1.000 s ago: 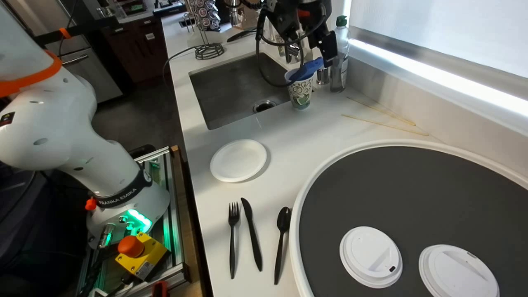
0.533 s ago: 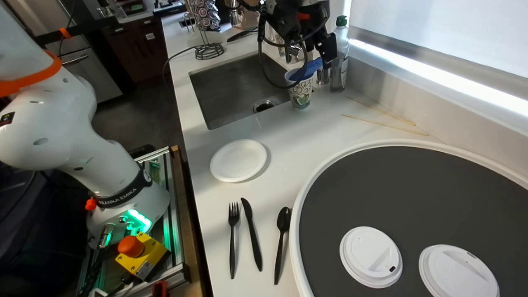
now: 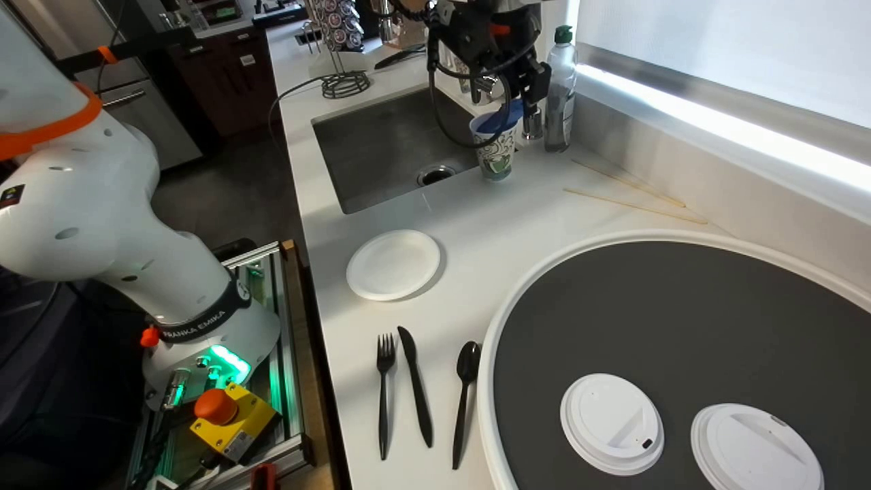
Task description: Remove the sponge from the cup
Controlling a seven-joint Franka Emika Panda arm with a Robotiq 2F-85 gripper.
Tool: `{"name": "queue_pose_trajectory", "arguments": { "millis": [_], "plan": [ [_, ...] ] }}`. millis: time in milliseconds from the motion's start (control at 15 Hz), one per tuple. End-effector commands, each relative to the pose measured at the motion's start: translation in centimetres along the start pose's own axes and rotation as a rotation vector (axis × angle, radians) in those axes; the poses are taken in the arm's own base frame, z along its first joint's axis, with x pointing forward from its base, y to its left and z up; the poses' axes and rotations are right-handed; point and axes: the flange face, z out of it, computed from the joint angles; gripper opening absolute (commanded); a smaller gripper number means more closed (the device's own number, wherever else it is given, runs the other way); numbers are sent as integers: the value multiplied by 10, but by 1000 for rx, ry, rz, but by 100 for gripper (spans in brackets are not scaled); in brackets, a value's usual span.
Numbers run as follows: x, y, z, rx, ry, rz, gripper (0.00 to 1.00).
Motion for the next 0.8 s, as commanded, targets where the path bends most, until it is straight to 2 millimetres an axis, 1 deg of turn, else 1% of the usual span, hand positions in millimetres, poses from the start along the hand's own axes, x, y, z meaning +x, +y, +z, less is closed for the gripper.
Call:
{"name": "queue_pose_trajectory", "arguments": {
  "millis": [0,133,200,267,333,400,467,600,667,733],
  "plan": [
    [-4,3,0,21,-27,-19,48],
    [-4,3,0,21,-24,-14,37],
    [-4,3,0,21,-23,-14,23],
    [-3,3,-1,23,-22,-13,21],
    [-3,3,-2,24,-22,-13,17],
    [-3,3,-2,26,-22,-12,3],
    [-3,3,-3,28,-23,-12,0],
    [-2,2,-5,34,-19,-12,0],
    [-1,2,-6,34,-16,-12,2],
    [-1,2,-7,35,-14,-13,1]
  ]
}}
